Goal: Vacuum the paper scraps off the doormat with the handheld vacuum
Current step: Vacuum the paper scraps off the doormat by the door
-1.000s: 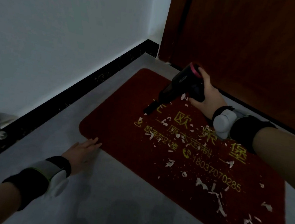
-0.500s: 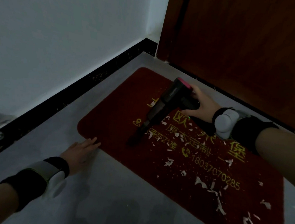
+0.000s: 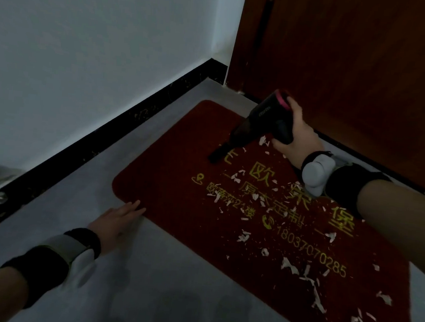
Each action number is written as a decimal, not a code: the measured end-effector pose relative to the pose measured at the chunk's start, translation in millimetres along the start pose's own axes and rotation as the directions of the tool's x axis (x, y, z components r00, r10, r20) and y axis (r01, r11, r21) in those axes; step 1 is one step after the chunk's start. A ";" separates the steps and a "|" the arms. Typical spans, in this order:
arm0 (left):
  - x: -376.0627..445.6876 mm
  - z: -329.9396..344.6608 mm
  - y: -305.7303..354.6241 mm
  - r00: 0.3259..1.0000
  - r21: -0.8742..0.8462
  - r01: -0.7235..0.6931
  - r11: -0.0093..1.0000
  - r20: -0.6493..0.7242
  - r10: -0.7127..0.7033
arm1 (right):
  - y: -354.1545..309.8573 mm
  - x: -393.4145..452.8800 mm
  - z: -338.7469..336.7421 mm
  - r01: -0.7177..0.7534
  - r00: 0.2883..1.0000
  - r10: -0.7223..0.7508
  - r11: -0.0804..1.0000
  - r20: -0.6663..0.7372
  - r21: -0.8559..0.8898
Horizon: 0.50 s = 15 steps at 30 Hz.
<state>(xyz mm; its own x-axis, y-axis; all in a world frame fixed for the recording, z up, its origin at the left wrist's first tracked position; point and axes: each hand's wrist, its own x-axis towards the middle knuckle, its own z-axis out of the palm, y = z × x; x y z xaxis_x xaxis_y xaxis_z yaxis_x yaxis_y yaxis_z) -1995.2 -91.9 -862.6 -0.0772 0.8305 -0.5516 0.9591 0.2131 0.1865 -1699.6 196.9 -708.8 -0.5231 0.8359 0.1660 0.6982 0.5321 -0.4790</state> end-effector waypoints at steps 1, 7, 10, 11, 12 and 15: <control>-0.4 0.0 -0.5 1.000 0.000 -0.003 1.000 -0.005 0.003 | 0.9 0.2 2.4 -0.033 0.998 0.032 0.999 -0.044 -0.013; 0.0 4.6 -7.0 0.996 -0.036 -0.034 0.999 -0.082 0.031 | 8.2 -11.5 18.4 -0.050 0.995 0.063 0.988 -0.082 0.145; -0.3 4.4 -3.8 0.996 -0.022 -0.030 0.999 -0.082 0.028 | 10.7 -14.7 19.9 -0.062 0.997 0.070 0.981 -0.037 0.182; -0.2 4.2 -3.0 0.997 -0.024 -0.027 0.999 -0.075 0.025 | 9.0 -16.4 21.3 -0.073 0.997 0.074 0.980 0.000 0.187; 0.1 4.6 -2.4 0.997 -0.031 -0.024 0.999 -0.073 0.022 | 5.6 -18.5 24.5 -0.079 0.997 0.074 0.979 0.034 0.190; 0.1 3.3 -3.2 0.998 -0.032 -0.020 0.999 -0.067 0.017 | -11.4 -26.0 38.9 -0.054 0.996 0.037 0.974 0.081 0.219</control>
<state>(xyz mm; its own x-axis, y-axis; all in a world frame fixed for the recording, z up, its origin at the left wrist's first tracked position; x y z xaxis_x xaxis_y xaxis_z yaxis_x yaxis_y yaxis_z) -1997.3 -94.2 -865.9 -0.0786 0.8667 -0.4926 0.9511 0.2133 0.2234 -1713.0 163.8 -741.2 -0.5351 0.8412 0.0778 0.6011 0.4439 -0.6645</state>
